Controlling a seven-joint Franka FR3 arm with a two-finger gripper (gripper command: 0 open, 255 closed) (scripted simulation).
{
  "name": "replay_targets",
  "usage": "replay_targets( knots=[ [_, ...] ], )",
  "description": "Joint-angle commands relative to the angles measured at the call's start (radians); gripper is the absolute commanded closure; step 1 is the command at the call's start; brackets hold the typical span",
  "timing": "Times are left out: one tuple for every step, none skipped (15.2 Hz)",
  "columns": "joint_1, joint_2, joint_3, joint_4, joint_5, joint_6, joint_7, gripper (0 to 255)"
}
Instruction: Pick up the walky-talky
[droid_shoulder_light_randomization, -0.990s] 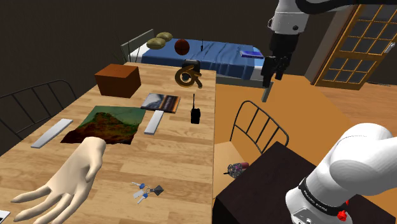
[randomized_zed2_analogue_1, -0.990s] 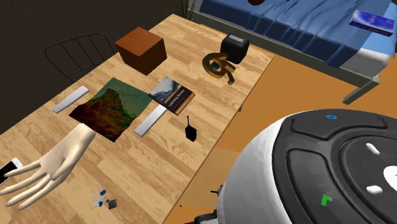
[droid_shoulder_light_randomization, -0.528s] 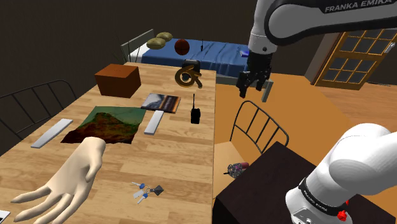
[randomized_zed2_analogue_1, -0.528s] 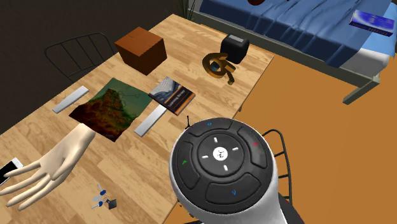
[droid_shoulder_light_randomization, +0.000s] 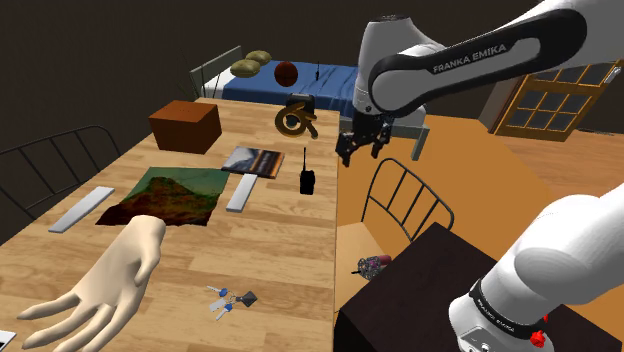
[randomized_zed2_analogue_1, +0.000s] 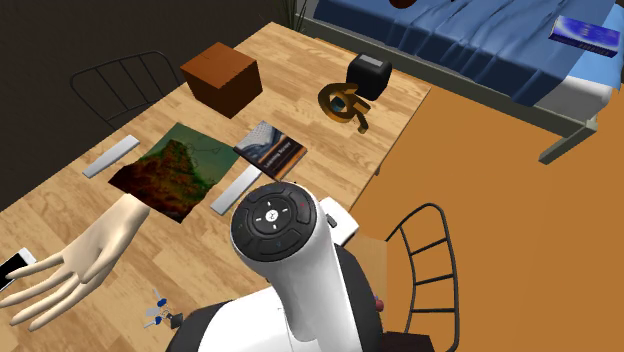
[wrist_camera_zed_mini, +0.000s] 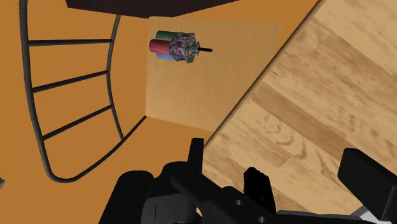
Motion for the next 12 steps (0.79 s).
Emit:
replay_targets(
  knots=[
    [-0.013,0.07,0.028,0.016,-0.023,0.07,0.076,0],
    [-0.021,0.108,0.039,0.027,-0.039,0.102,0.113,0],
    [-0.03,0.146,0.05,0.041,-0.058,0.132,0.152,0],
    [-0.038,0.185,0.061,0.056,-0.079,0.16,0.192,0],
    [-0.046,0.225,0.07,0.073,-0.103,0.187,0.233,0],
    [-0.053,0.265,0.078,0.091,-0.13,0.211,0.276,0],
    [-0.059,0.305,0.083,0.112,-0.159,0.233,0.319,0],
    [-0.063,0.346,0.087,0.134,-0.19,0.253,0.364,0],
    [-0.066,0.386,0.089,0.158,-0.222,0.27,0.409,0],
    [-0.066,0.427,0.087,0.184,-0.255,0.285,0.454,0],
    [-0.065,0.467,0.084,0.212,-0.289,0.298,0.498,0],
    [-0.062,0.507,0.079,0.241,-0.321,0.309,0.542,0]
  ],
)
